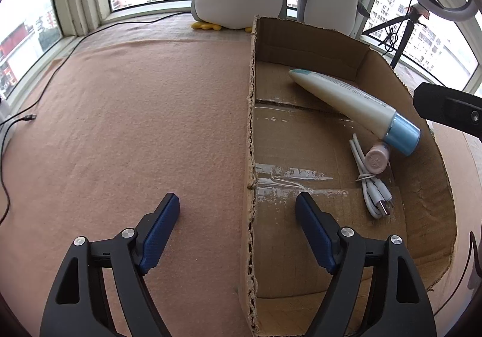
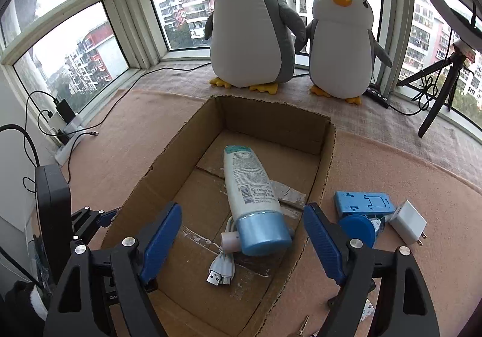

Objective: Organize rigid objects
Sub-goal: 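Carry the lotion bottle into the box and open the right gripper, then move the right gripper toward the white charger plug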

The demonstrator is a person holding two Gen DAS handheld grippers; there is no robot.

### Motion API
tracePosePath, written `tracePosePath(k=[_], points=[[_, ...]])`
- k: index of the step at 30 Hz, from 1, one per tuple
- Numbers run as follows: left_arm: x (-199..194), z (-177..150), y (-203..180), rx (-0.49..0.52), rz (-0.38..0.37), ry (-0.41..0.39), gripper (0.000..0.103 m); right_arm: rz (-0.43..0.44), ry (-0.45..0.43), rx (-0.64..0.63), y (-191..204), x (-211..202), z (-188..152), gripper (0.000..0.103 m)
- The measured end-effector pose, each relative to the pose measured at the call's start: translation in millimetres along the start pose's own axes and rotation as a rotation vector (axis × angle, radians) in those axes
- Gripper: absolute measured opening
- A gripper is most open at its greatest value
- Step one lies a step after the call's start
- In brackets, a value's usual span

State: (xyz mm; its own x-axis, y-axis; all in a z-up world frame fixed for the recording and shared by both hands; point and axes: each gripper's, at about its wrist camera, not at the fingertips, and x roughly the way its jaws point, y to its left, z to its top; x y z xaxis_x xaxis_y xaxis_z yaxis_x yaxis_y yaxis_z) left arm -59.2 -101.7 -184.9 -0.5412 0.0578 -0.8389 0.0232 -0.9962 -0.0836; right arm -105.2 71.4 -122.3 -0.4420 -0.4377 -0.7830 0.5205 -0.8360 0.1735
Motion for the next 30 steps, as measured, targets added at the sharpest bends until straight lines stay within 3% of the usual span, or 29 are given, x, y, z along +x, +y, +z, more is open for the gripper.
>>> tracePosePath(k=[8,14,22,30], points=[[0.0,-1.2,1.0,0.002,-0.001,-0.001,0.08,-0.027,-0.052,0.03,-28.8,-16.9,-3.7,0.08],[0.0,-1.3,1.0,0.002,-0.001,-0.001,0.08,-0.071,-0.079,0.066,-71.8,-35.3,-5.5,0.08],[0.5,-2.1,1.7,0.003,0.006,-0.001,0.082,-0.185,0.003,0.064,-138.3,-36.2,-11.3,0.079],[1.1,-2.8,2.6,-0.001,0.007,0.001,0.082,-0.178,0.058,0.057,-170.8,-21.4,-24.0,0.073]])
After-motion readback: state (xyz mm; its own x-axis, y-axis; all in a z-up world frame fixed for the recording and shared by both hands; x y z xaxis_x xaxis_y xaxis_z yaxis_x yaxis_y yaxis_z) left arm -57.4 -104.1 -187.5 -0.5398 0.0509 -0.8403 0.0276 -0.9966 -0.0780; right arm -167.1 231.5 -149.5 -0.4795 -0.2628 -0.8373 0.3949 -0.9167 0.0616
